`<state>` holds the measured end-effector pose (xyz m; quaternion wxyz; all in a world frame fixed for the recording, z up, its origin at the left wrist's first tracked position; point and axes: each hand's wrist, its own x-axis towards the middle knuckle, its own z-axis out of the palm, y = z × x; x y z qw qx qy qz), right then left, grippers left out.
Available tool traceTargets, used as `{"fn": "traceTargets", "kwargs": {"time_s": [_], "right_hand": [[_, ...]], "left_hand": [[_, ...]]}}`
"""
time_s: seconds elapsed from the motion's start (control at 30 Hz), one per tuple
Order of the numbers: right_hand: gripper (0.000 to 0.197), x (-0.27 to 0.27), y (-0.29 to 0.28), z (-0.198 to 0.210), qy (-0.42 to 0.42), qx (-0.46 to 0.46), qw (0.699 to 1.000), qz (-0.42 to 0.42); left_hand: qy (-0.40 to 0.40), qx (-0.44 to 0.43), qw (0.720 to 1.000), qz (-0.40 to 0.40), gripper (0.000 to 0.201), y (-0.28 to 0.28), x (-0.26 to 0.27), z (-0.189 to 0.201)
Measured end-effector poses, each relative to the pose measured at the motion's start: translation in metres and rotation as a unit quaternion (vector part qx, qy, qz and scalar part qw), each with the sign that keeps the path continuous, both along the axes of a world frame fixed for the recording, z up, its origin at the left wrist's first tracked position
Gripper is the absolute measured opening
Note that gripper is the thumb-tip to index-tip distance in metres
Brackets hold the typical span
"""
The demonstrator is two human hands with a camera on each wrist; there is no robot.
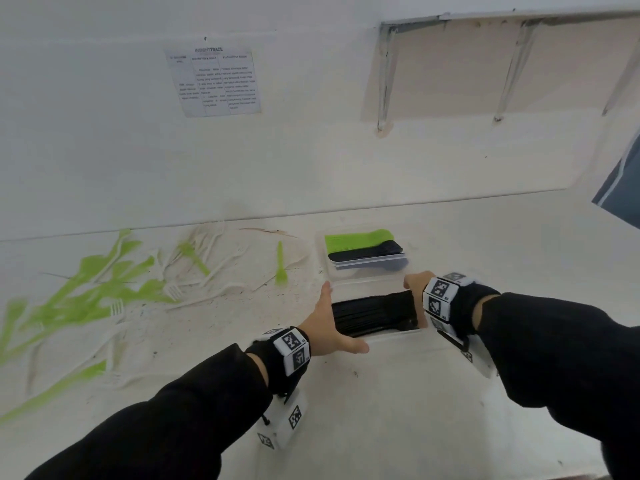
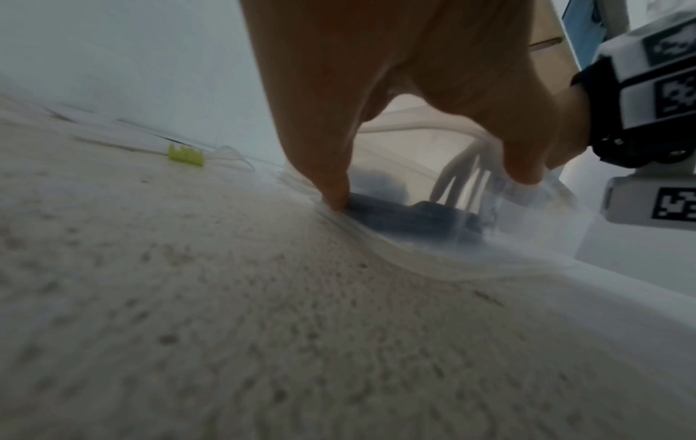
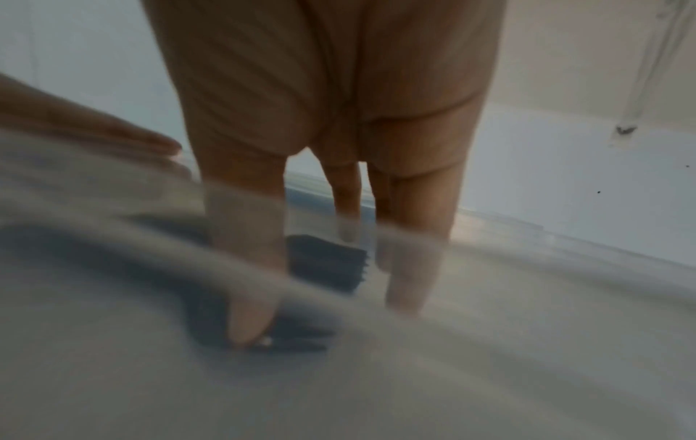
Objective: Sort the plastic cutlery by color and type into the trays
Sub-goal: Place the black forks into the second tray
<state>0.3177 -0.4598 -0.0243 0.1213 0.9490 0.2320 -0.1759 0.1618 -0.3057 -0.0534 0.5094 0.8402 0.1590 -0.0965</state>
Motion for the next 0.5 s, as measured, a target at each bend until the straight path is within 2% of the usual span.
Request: {"fn": "traceTargets", "kwargs": {"time_s": [0.2, 0.27, 0.43, 0.5], "right_hand": [[0.054, -0.001, 0.005, -0.004, 0.015, 0.011, 1.0, 0.012], [0.057, -0.009, 0.003, 0.001, 0.013, 0.002, 1.0, 0.017], [0.059, -0.006, 0.002, -0.017, 0.009, 0.015, 1.0, -0.009], [0.051, -0.014, -0.002, -0.008, 0.0, 0.063, 0.998, 0.009]], "left_hand": [[0.002, 0.016, 1.0, 0.002, 0.136, -0.001, -0.002, 0.004], [0.004, 0.026, 1.0, 0.003, 0.133, -0.003, -0.003, 0.006], [0.0, 0.039, 0.999, 0.008, 0.127, -0.008, -0.006, 0.01], [0.0, 0.04, 0.999, 0.01, 0.127, -0.009, -0.007, 0.011]]}}
